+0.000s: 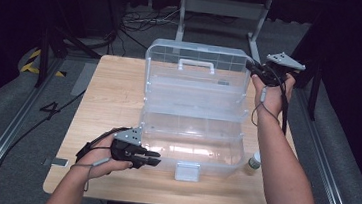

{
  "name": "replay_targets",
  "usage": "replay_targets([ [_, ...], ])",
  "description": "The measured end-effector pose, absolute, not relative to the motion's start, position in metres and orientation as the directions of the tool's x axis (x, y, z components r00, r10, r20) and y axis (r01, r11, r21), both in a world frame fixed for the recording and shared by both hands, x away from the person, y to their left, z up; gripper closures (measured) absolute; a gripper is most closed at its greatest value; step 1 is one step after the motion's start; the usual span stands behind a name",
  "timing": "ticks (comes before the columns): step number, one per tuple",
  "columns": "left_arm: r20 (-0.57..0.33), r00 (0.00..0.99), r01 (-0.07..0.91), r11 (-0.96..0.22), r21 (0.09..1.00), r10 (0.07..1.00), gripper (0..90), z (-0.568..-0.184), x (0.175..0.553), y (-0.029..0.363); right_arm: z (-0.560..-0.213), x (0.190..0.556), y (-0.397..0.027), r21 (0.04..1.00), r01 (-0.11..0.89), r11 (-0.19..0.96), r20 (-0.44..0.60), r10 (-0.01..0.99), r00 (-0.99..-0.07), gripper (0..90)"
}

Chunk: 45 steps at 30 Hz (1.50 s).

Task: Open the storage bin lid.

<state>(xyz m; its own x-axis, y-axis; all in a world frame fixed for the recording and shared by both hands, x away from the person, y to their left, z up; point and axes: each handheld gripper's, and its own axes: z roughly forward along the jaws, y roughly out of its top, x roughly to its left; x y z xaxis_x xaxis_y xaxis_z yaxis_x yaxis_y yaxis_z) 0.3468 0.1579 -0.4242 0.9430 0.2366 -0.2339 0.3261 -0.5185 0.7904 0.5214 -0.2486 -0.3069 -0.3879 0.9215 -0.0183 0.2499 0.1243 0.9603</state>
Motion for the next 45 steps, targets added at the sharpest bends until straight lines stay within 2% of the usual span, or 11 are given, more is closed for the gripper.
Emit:
replay_targets([
  [45,-0.257,0.938,0.342,-0.501,0.795,0.232,75.6,-0.425,0.348,0.159,-0.334,0.572,-0.247,0.934,0.325,0.151,-0.011,0.919,-0.394,83.7],
])
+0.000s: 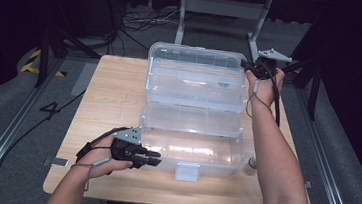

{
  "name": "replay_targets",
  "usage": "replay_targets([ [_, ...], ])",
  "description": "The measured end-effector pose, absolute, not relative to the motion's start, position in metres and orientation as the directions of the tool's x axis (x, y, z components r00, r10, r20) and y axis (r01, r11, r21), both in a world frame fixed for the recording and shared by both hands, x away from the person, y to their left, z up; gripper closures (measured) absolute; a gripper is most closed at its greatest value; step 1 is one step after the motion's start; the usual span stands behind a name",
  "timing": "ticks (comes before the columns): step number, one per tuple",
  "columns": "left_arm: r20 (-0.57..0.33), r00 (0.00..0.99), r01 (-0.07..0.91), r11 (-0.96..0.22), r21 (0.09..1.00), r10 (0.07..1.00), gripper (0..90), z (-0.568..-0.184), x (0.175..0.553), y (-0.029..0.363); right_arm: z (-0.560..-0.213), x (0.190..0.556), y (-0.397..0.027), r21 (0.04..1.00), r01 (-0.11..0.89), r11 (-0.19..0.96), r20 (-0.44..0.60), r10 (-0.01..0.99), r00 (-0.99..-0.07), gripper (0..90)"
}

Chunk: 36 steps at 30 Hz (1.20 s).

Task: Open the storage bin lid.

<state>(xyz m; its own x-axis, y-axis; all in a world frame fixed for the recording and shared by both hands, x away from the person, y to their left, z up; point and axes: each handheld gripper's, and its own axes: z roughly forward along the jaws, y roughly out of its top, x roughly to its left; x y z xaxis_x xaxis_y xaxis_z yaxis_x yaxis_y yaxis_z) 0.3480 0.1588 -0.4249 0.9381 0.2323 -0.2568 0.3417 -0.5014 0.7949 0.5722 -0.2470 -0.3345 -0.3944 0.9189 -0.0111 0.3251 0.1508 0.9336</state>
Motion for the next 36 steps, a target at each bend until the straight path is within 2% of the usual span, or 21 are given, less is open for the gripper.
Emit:
replay_targets([
  [36,-0.256,0.940,0.337,-0.492,0.802,0.226,75.7,-0.426,0.348,0.160,-0.367,0.603,-0.254,0.914,0.388,0.120,0.070,0.894,-0.442,82.6],
])
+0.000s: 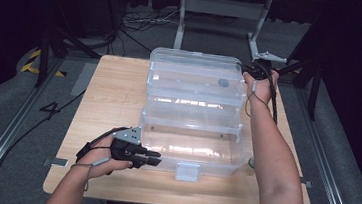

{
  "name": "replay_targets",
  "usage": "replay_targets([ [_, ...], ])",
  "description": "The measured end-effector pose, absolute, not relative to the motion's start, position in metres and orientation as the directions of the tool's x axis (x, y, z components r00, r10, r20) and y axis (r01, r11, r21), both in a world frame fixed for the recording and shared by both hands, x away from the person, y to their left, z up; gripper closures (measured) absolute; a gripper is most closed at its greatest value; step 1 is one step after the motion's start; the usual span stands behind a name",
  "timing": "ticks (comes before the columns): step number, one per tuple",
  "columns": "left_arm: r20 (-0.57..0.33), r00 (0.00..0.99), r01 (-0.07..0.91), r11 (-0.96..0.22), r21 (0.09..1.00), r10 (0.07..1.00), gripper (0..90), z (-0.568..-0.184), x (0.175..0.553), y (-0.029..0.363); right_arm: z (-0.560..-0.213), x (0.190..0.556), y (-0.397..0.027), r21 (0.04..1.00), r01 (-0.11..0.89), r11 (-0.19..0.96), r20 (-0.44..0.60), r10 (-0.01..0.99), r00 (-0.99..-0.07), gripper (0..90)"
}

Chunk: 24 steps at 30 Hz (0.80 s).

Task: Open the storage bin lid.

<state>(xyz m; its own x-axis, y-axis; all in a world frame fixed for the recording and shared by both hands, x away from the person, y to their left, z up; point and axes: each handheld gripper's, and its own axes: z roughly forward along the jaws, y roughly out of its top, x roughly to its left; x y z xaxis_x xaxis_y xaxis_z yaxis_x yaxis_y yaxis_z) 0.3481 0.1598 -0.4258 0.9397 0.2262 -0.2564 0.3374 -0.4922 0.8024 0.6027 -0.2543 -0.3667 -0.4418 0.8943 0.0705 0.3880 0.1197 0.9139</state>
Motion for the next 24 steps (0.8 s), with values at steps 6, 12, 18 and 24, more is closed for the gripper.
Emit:
replay_targets([
  [6,-0.253,0.941,0.334,-0.484,0.809,0.227,75.5,-0.426,0.347,0.160,-0.373,0.607,-0.253,0.903,0.410,0.132,0.067,0.897,-0.437,82.6],
  [12,-0.249,0.942,0.330,-0.481,0.812,0.225,75.4,-0.427,0.347,0.160,-0.378,0.611,-0.252,0.894,0.428,0.130,0.077,0.898,-0.434,82.6],
  [18,-0.249,0.942,0.329,-0.482,0.812,0.224,75.5,-0.427,0.347,0.161,-0.383,0.614,-0.252,0.887,0.442,0.129,0.083,0.900,-0.429,82.5],
  [24,-0.250,0.943,0.328,-0.480,0.814,0.221,75.6,-0.427,0.348,0.161,-0.387,0.616,-0.252,0.881,0.456,0.129,0.088,0.900,-0.426,82.3],
])
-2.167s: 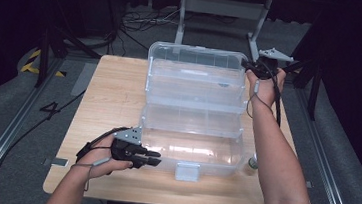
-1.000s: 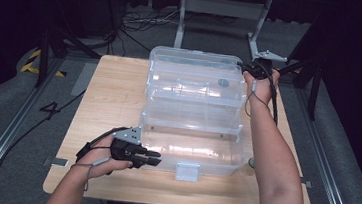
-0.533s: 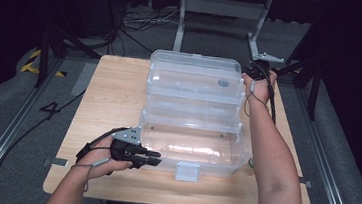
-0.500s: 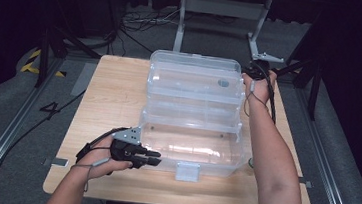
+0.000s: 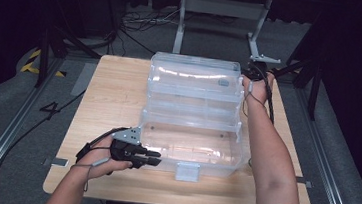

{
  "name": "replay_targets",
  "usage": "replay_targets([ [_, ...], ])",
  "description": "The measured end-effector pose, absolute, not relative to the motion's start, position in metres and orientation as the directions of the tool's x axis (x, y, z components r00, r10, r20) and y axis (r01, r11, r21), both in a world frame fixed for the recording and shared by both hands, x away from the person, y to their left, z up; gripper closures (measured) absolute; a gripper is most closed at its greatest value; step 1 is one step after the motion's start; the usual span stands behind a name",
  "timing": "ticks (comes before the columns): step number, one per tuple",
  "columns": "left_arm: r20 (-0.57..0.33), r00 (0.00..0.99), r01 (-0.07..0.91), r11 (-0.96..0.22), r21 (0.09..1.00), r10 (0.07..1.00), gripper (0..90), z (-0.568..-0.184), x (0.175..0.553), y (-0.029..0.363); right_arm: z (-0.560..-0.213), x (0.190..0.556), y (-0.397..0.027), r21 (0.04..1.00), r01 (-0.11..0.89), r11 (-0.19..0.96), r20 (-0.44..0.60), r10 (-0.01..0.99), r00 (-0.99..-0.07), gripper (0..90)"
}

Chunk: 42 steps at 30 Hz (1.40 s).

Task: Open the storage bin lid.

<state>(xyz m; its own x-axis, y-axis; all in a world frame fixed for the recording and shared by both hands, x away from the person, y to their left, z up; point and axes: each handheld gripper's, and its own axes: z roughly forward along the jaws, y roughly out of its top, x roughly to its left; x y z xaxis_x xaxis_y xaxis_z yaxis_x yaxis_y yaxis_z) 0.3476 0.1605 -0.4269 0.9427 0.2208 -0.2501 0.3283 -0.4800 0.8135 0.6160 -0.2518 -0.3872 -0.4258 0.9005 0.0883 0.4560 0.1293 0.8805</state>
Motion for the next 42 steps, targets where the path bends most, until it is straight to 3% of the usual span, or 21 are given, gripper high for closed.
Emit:
replay_targets([
  [12,-0.251,0.942,0.329,-0.478,0.815,0.221,75.5,-0.427,0.348,0.161,-0.398,0.620,-0.252,0.876,0.469,0.111,0.106,0.905,-0.412,81.1],
  [24,-0.266,0.934,0.352,-0.490,0.797,0.239,74.0,-0.425,0.347,0.159,-0.393,0.611,-0.264,0.906,0.417,0.071,0.124,0.898,-0.422,65.9],
  [31,-0.283,0.927,0.374,-0.530,0.761,0.247,70.4,-0.420,0.349,0.156,-0.379,0.594,-0.269,0.918,0.385,0.092,0.102,0.885,-0.455,62.2],
  [42,-0.261,0.931,0.356,-0.472,0.806,0.256,58.1,-0.406,0.348,0.158,-0.348,0.559,-0.281,0.937,0.330,0.111,0.079,0.855,-0.513,53.8],
])
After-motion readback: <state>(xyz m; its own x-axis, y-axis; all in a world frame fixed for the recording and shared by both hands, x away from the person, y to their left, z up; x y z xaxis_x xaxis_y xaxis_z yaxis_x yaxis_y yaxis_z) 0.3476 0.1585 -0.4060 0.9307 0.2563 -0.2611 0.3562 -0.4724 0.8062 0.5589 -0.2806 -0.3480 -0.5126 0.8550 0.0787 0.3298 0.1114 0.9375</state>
